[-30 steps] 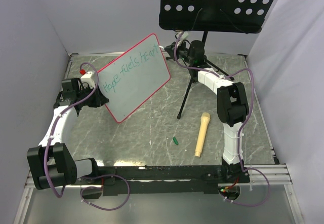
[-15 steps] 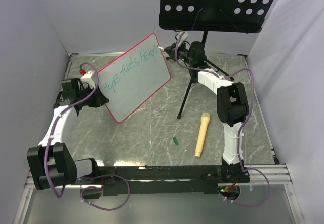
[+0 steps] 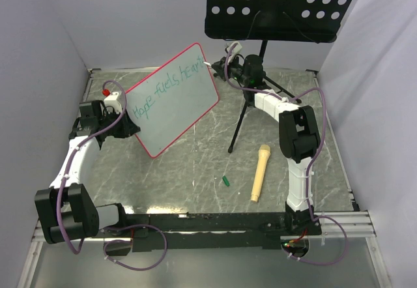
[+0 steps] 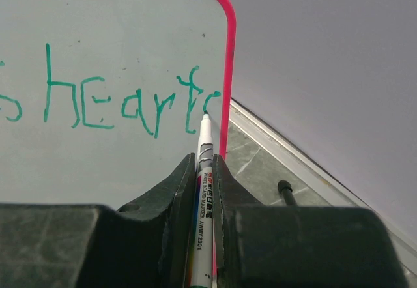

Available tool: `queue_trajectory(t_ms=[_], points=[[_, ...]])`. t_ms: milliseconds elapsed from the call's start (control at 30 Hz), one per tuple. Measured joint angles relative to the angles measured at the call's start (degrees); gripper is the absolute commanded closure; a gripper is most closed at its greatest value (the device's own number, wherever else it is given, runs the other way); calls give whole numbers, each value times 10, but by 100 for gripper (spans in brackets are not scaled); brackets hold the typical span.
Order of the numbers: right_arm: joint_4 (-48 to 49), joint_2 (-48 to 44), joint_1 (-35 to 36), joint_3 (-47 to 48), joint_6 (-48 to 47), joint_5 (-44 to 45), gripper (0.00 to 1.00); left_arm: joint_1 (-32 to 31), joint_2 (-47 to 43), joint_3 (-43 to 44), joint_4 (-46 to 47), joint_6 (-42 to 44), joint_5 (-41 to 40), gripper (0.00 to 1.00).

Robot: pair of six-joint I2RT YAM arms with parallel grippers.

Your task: Write a sentence on the whiteboard

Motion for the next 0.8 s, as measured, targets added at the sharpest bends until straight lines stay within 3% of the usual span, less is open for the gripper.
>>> queue_trajectory(t_ms=[800], points=[[-12, 0, 0, 0, -8, 19, 100, 0, 0, 0, 0, -1, 0, 99]])
